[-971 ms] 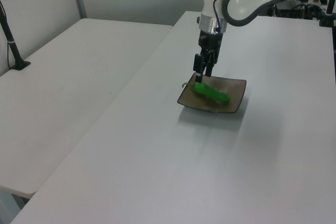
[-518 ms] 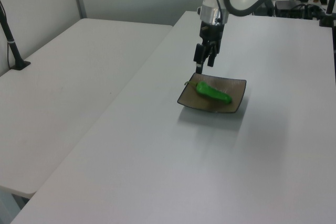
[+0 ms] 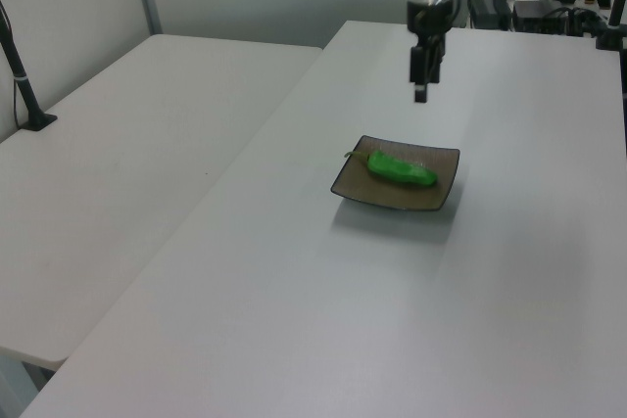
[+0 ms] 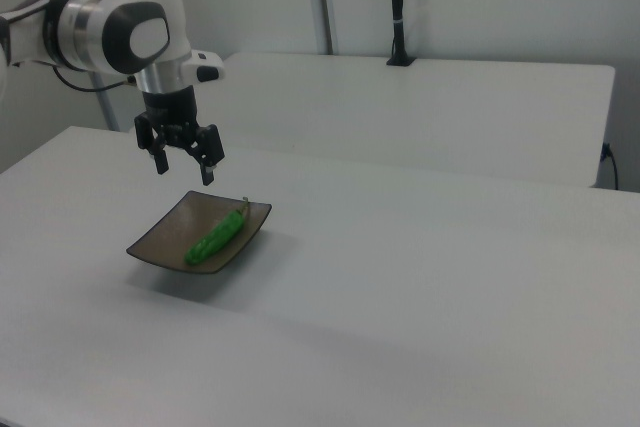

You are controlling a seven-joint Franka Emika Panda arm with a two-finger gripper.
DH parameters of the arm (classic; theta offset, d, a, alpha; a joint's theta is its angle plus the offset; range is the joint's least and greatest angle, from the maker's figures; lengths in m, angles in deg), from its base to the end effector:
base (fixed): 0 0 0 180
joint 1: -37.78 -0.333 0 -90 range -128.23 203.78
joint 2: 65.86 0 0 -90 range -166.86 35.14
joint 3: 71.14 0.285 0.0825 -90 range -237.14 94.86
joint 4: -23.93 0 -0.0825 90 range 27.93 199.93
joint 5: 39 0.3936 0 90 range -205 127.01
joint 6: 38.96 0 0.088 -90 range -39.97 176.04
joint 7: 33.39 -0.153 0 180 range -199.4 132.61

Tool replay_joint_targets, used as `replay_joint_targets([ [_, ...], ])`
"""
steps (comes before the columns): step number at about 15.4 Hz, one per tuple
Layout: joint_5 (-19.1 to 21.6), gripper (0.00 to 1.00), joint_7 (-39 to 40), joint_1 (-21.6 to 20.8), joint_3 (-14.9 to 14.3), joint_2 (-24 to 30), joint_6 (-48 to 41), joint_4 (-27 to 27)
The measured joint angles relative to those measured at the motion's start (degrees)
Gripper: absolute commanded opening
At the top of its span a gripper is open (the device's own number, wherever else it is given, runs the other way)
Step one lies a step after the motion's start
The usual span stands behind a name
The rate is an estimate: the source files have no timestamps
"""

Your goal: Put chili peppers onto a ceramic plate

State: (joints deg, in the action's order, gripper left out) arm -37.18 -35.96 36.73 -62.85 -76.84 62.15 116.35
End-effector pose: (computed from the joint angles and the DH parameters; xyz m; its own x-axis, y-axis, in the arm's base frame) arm 0.6107 0.1004 0.4311 0.9931 0.1102 -0.0408 0.1078 -0.9926 -0.0566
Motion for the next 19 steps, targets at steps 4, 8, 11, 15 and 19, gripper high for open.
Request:
replay_joint_targets([
  [4, 0.0, 1.00, 2.6, 1.4, -1.0, 6.0, -1.7, 3.4],
  [8, 0.0, 1.00, 2.7, 1.4, -1.2, 10.7, -1.4, 5.6],
  [11, 0.0, 1.00, 2.7, 1.4, -1.3, 11.6, 1.0, 6.0],
  [15, 0.0, 1.00, 2.7, 0.4, -2.3, 11.5, 2.0, 7.8],
  [19, 0.0, 1.00, 2.7, -0.3, -2.4, 11.5, 2.0, 9.5],
])
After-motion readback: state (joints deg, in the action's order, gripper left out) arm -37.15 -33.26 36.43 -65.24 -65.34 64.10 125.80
